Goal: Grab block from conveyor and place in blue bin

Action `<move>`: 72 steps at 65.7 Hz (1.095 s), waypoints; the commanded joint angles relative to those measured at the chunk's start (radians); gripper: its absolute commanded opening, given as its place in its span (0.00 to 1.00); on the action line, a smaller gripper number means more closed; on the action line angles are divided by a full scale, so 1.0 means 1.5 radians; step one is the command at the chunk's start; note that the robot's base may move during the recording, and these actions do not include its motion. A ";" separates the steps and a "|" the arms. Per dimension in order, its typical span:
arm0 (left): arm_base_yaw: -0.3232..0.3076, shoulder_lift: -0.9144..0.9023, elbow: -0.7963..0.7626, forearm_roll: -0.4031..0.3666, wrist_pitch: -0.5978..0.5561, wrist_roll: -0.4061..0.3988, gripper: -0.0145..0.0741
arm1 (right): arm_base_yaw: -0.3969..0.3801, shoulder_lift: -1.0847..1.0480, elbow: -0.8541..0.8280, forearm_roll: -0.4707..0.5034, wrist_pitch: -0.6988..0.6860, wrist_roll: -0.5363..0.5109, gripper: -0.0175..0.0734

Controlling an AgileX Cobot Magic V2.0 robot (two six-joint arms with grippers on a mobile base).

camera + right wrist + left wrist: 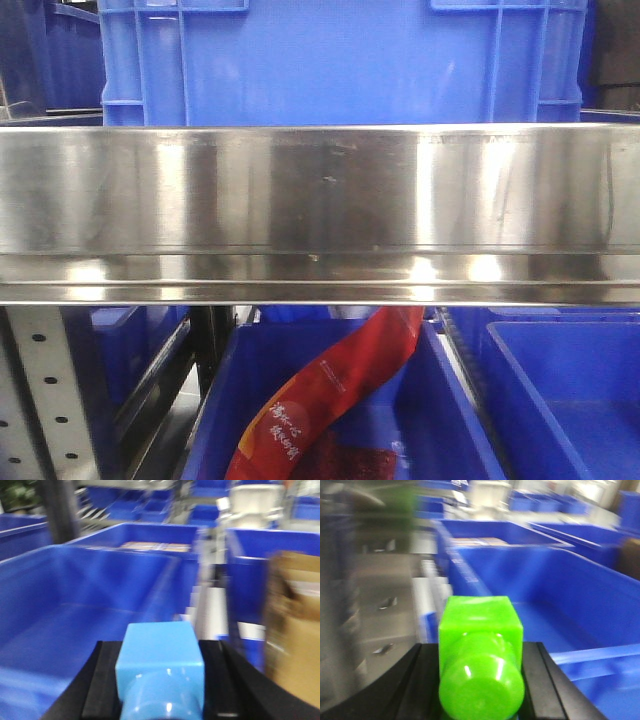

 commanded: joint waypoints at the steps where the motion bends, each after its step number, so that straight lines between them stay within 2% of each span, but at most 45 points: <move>1: -0.056 0.053 -0.042 0.005 -0.010 0.010 0.04 | 0.035 0.062 -0.047 0.004 -0.029 -0.007 0.01; 8: -0.114 0.118 -0.088 0.023 -0.031 0.010 0.04 | 0.074 0.126 -0.100 0.004 -0.037 -0.007 0.01; 17: -0.172 0.212 -0.147 0.023 -0.096 0.010 0.04 | 0.116 0.202 -0.152 0.004 -0.040 -0.007 0.01; 26: -0.197 0.305 -0.191 0.023 -0.178 0.010 0.04 | 0.147 0.269 -0.164 0.004 -0.086 -0.007 0.01; 32: -0.201 0.351 -0.214 0.023 -0.190 0.010 0.04 | 0.160 0.305 -0.164 0.004 -0.122 -0.007 0.01; 36: -0.201 0.375 -0.221 0.023 -0.191 0.010 0.10 | 0.165 0.325 -0.164 0.004 -0.137 -0.007 0.03; 42: -0.201 0.396 -0.224 0.021 -0.202 0.010 0.26 | 0.165 0.346 -0.164 0.004 -0.147 -0.007 0.15; 49: -0.201 0.408 -0.224 0.019 -0.192 0.010 0.47 | 0.165 0.359 -0.164 0.007 -0.150 -0.007 0.42; 54: -0.201 0.411 -0.224 0.015 -0.192 0.010 0.54 | 0.165 0.360 -0.164 0.007 -0.154 -0.007 0.61; 58: -0.201 0.411 -0.224 0.013 -0.200 0.010 0.55 | 0.165 0.360 -0.164 0.007 -0.161 -0.007 0.69; 64: -0.201 0.408 -0.224 0.013 -0.213 0.010 0.54 | 0.165 0.354 -0.164 0.007 -0.173 -0.007 0.71; 72: -0.201 0.397 -0.224 0.013 -0.216 0.010 0.49 | 0.165 0.332 -0.164 0.007 -0.173 -0.007 0.68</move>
